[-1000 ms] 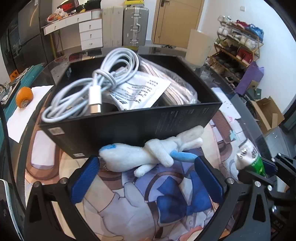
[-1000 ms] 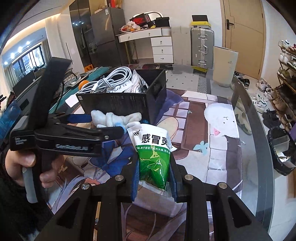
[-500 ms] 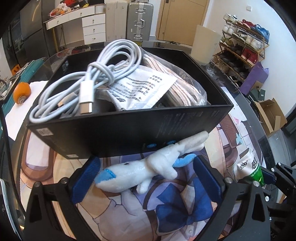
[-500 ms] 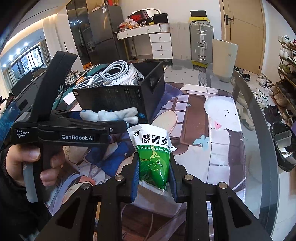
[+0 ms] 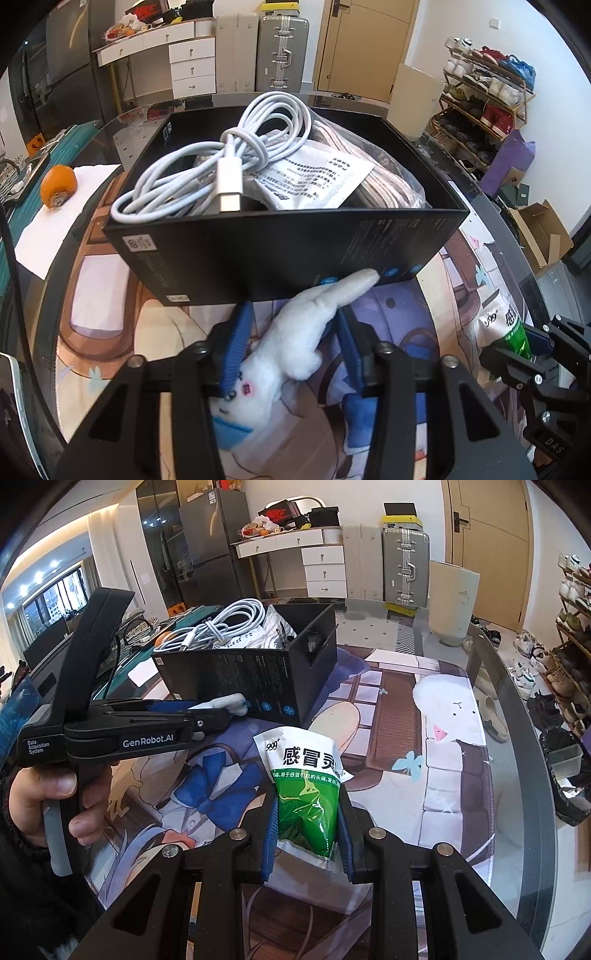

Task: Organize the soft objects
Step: 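Grasp the white plush toy with the left tool while the right tool holds the green packet, then lift the plush toy with the left tool while the right tool carries the packet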

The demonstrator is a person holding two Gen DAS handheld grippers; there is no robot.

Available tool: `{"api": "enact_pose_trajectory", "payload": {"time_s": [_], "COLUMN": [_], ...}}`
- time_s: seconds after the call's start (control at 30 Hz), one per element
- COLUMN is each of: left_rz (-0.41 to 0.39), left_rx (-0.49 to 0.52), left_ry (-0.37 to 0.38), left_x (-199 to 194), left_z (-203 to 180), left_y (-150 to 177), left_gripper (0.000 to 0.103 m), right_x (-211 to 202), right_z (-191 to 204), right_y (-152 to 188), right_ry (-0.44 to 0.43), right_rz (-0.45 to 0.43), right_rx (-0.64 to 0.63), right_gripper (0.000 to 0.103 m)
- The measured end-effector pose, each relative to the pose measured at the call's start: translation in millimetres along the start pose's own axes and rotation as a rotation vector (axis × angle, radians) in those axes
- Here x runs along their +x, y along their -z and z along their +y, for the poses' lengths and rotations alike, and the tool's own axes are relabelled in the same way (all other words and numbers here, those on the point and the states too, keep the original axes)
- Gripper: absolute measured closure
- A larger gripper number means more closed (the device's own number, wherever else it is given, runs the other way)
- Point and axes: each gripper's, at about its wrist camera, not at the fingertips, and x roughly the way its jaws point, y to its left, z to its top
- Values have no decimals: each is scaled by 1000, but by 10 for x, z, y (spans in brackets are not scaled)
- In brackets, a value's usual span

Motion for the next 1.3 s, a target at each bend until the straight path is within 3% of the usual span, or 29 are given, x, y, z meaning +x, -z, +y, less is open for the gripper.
{"api": "enact_pose_trajectory", "payload": {"time_s": [0.3,0.97,1.07,1.17,1.3], "left_rz": [-1,-20,-27,-8,-7], "left_rx": [28,144,158,190,212], "left_ry": [30,9,2,28,28], "left_x": [-73,-323,-345,-361,-393], "left_z": [82,148,125,112,102], "left_y": [47,353,410,433,493], "left_gripper": [78,77,71,47,41], "right_x": [16,91,108,110,113], "right_z": [30,284,313,335,349], "right_y": [-9,-12,-12,-9,-7], "right_ry": [2,-11,-14,-16,-15], "right_rz": [-1,3,8,9,10], "right_rx": [-10,-67,-74,-80,-84], "right_gripper": [76,76,76,76,76]}}
